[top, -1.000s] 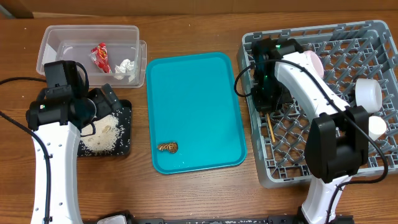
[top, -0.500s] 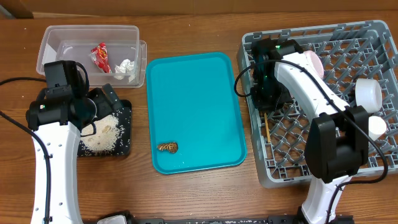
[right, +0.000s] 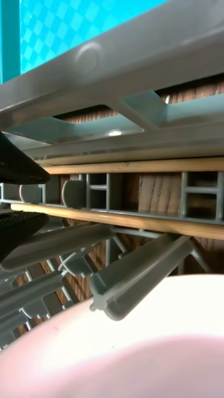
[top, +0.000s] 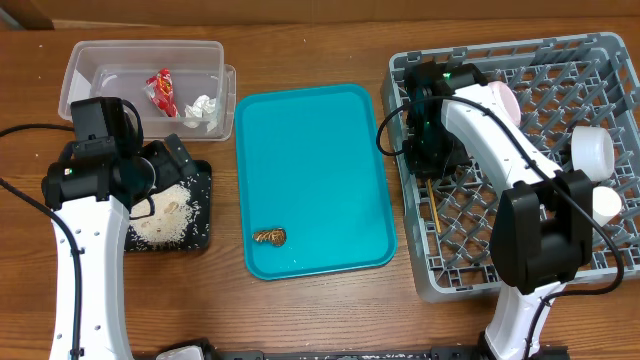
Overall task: Sort waste into correct bins and load items into the dishwasher
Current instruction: 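Carry the second chopstick to the dish rack and insert it, then reach the left gripper toward the food scrap on the teal tray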
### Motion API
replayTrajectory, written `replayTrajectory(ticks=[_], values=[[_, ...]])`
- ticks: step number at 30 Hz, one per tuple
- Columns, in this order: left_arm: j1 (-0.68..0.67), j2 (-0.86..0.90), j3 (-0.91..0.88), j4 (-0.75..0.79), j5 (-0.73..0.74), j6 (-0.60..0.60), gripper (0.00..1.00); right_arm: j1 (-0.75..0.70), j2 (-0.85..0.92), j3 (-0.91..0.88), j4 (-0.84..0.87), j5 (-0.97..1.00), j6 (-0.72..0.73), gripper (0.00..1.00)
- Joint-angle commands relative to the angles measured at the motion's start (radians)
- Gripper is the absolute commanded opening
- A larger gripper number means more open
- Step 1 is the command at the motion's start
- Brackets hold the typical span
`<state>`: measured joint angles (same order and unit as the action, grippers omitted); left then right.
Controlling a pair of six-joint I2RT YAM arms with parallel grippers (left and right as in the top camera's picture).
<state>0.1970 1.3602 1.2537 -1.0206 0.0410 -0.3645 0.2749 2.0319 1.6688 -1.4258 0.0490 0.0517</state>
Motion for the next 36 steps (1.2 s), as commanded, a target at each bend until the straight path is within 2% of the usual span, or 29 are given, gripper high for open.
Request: replayTrajectory(ticks=[1,6,8,9,10,11,12,13,18,24,27,30,33,36], values=[[0.004,0.010,0.010,0.005,0.011,-0.002,1.00,0.001,-0.029,0.045,-0.005,-0.010,-0.001,0.18],[0.003,0.010,0.010,0.004,0.011,-0.003,1.00,0.000,-0.083,0.193,-0.046,-0.025,-0.001,0.18],[0.004,0.010,0.010,0.003,0.011,-0.003,1.00,0.000,-0.105,0.257,-0.063,-0.039,0.000,0.25],[0.003,0.010,0.010,0.004,0.012,-0.003,1.00,0.000,-0.115,0.283,-0.066,-0.049,-0.001,0.38],[0.003,0.010,0.010,0.004,0.011,-0.003,1.00,-0.002,-0.130,0.312,-0.067,-0.062,0.000,0.58],[0.003,0.010,0.010,0.005,0.012,-0.003,1.00,-0.008,-0.146,0.337,-0.063,-0.074,0.000,0.83],[0.003,0.011,0.010,0.005,0.013,-0.003,1.00,-0.014,-0.161,0.354,-0.056,-0.083,0.000,0.91],[0.003,0.012,0.010,0.004,0.016,-0.003,1.00,-0.024,-0.177,0.369,-0.047,-0.098,0.000,0.93],[-0.031,0.026,0.010,-0.014,0.042,0.023,0.97,-0.117,-0.248,0.388,-0.006,-0.175,0.035,0.98],[-0.167,0.076,0.010,-0.058,0.042,0.036,0.99,-0.347,-0.303,0.388,-0.012,-0.312,0.162,1.00],[-0.262,0.127,0.010,-0.092,0.041,0.036,1.00,-0.474,-0.304,0.387,-0.053,-0.405,0.157,1.00],[-0.352,0.193,0.010,-0.127,0.043,0.035,1.00,-0.554,-0.304,0.380,-0.108,-0.418,0.126,1.00],[-0.436,0.269,0.010,-0.151,0.078,0.035,1.00,-0.592,-0.304,0.378,-0.154,-0.418,0.056,1.00],[-0.508,0.345,0.010,-0.158,0.084,0.036,1.00,-0.592,-0.304,0.378,-0.158,-0.417,0.051,1.00]])
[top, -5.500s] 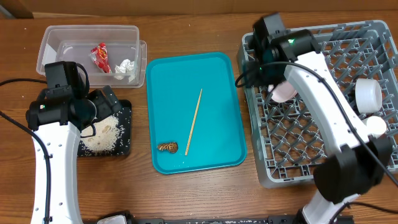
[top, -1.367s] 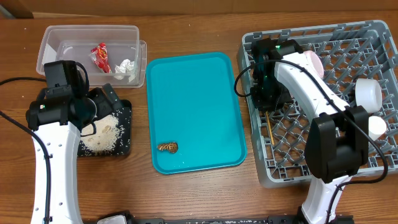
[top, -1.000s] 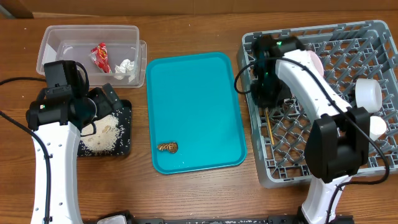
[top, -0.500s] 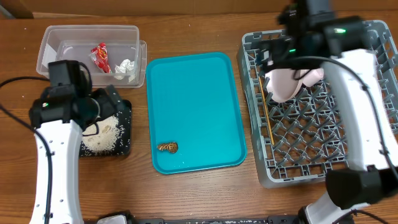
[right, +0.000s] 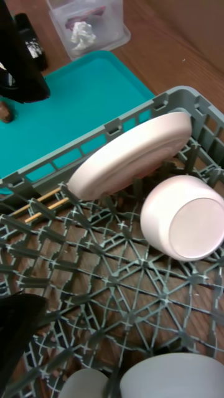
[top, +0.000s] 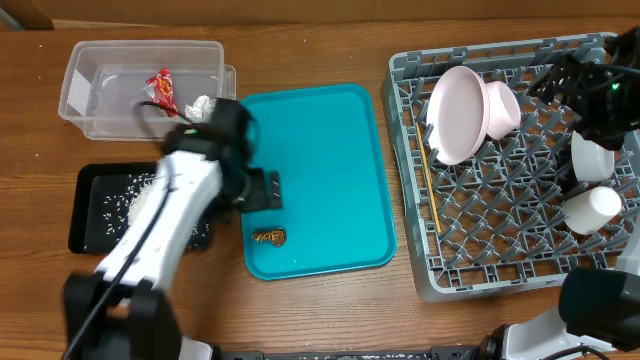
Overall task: Sort waste into correct bins and load items into the dishwasher
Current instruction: 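Reach the left gripper toward the food scrap on the teal tray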
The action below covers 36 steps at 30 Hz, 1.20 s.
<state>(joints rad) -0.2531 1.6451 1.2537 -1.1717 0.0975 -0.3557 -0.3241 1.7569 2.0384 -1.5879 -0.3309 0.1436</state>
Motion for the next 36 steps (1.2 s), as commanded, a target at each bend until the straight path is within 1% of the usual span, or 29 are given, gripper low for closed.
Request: replayTrajectory(ticks=[1,6,9,11,14,16,17,19,22,24,29,36], values=[[-0.077,0.083,0.010,-0.007,0.025,0.027,1.00,0.010,-0.029,0.006,0.007,-0.037,-0.040,1.00],[-0.132,0.175,0.010,-0.024,0.021,0.054,1.00,0.020,-0.028,-0.033,0.027,-0.030,-0.040,1.00],[-0.134,0.187,0.010,-0.028,0.014,0.052,1.00,0.020,-0.028,-0.058,0.031,-0.026,-0.040,1.00],[-0.134,0.187,0.010,-0.032,0.015,0.030,1.00,0.020,-0.028,-0.076,0.037,-0.026,-0.040,1.00],[-0.134,0.187,0.010,-0.058,0.032,-0.056,1.00,0.020,-0.028,-0.092,0.046,-0.026,-0.040,1.00],[-0.134,0.187,0.010,-0.087,0.081,-0.156,1.00,0.020,-0.028,-0.094,0.047,-0.026,-0.040,1.00],[-0.134,0.187,0.009,-0.088,0.100,-0.185,1.00,0.020,-0.028,-0.094,0.046,-0.026,-0.040,1.00],[-0.134,0.187,0.006,-0.080,0.148,-0.290,1.00,0.020,-0.028,-0.094,0.045,-0.027,-0.040,1.00],[-0.134,0.187,-0.017,-0.036,0.148,-0.439,1.00,0.020,-0.028,-0.094,0.046,-0.026,-0.040,1.00],[-0.134,0.187,-0.042,0.008,0.159,-0.507,1.00,0.020,-0.028,-0.094,0.045,-0.026,-0.040,1.00],[-0.126,0.187,-0.105,0.115,0.158,-0.589,1.00,0.020,-0.028,-0.094,0.048,-0.026,-0.040,1.00],[-0.093,0.187,-0.113,0.126,0.154,-0.690,1.00,0.020,-0.028,-0.094,0.042,-0.026,-0.040,1.00]])
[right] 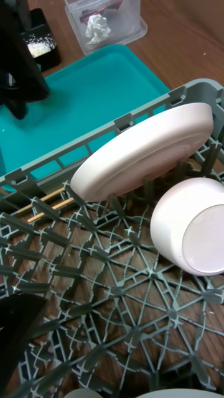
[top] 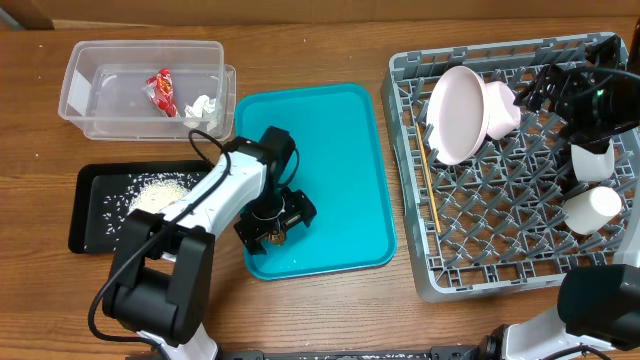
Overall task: Sort waste into correct bins and load items into the dishwasher
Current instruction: 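Reach the left gripper toward the food scrap on the teal tray, then grasp the brown food scrap on the teal tray with the left gripper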
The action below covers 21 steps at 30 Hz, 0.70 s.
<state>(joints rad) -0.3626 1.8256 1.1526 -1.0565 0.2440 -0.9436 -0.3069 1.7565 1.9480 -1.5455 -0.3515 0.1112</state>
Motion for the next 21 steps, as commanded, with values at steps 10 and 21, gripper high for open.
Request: replayTrajectory(ticks=[10,21], values=[[0.071,0.007,-0.077,0.151,-0.026,-0.166,0.88,0.003,-0.027,-0.003,-0.008,-0.006,-0.008,1.00],[0.121,0.007,-0.085,0.164,-0.125,-0.164,0.29,0.003,-0.027,-0.003,-0.007,-0.006,-0.008,1.00]])
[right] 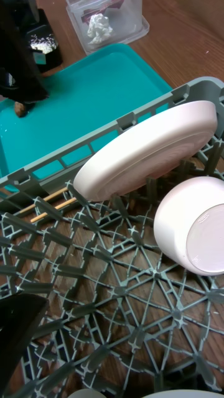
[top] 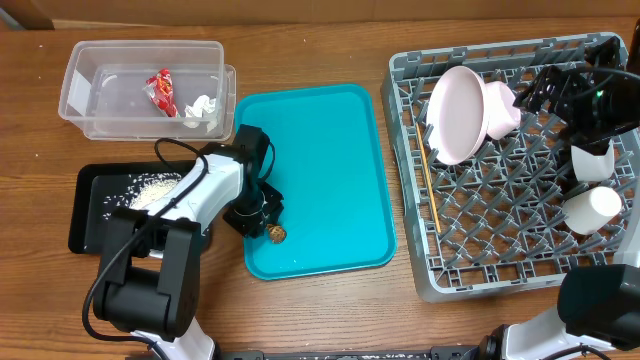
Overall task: Sort waste into correct bins and load items into the dishwasher
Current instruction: 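Grasp the brown food scrap on the teal tray with the left gripper, then carry the food scrap left and drop it onto the black tray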
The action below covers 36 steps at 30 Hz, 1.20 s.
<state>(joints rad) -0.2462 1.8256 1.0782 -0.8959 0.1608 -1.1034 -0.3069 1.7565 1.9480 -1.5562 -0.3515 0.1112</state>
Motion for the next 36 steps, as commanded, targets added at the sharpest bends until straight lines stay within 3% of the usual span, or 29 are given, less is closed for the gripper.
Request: replayTrajectory(ticks=[1,4,5,16,25,30,36], values=[[0.005,0.007,-0.010,0.009,-0.041,0.004,0.24,0.003,-0.027,-0.003,0.003,-0.006,-0.008,1.00],[0.005,0.007,-0.003,0.018,-0.038,0.018,0.05,0.003,-0.027,-0.003,0.005,-0.006,-0.008,1.00],[0.005,0.007,0.004,0.018,-0.038,0.040,0.04,0.003,-0.027,-0.003,0.006,-0.006,-0.008,1.00],[0.005,0.005,0.163,-0.077,-0.070,0.175,0.04,0.003,-0.027,-0.003,0.005,-0.005,-0.008,1.00],[0.022,-0.016,0.441,-0.386,-0.356,0.217,0.04,0.003,-0.027,-0.003,0.005,0.014,-0.011,1.00],[0.111,-0.049,0.492,-0.470,-0.440,0.217,0.04,0.003,-0.027,-0.003,0.002,0.018,-0.011,1.00],[0.314,-0.064,0.489,-0.474,-0.455,0.217,0.04,0.003,-0.027,-0.003,0.003,0.018,-0.011,1.00]])
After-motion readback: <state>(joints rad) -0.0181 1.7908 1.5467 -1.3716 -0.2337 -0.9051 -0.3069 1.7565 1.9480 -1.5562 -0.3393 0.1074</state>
